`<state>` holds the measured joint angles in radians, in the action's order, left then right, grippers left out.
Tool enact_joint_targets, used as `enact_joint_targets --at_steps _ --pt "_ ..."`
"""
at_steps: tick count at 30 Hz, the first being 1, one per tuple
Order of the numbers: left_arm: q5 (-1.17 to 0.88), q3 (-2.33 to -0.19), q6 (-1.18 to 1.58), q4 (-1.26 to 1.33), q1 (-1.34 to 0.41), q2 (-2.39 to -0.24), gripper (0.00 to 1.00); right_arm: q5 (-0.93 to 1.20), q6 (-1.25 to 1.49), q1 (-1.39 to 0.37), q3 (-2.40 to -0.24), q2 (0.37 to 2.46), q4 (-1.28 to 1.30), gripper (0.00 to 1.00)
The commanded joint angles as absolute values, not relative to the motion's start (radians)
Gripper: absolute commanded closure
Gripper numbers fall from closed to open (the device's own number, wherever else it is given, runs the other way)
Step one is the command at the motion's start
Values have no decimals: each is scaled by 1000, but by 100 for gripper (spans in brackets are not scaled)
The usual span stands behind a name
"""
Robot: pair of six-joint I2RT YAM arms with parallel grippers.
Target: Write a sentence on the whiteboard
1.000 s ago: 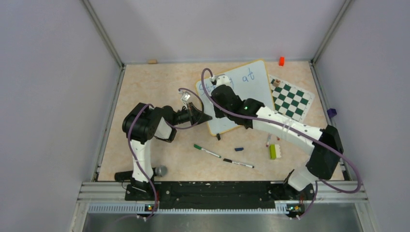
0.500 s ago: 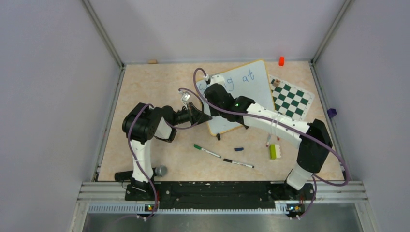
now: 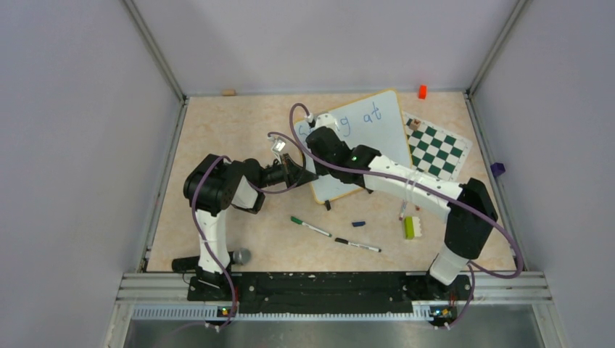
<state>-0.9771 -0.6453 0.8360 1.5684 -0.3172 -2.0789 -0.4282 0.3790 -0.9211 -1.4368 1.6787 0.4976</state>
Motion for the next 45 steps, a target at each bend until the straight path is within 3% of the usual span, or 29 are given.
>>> enact_joint_targets --at_steps 1,15,45 --pt "-1051 -639 763 1620 -357 -2083 100 -426 396 -927 -1396 1658 479 100" --pt "-1052 -639 762 1620 -356 -2081 100 -361 431 -927 -1287 1622 476 100" --pt "-1054 -641 765 1619 -358 -2084 100 -387 374 -889 -1429 1669 481 100"
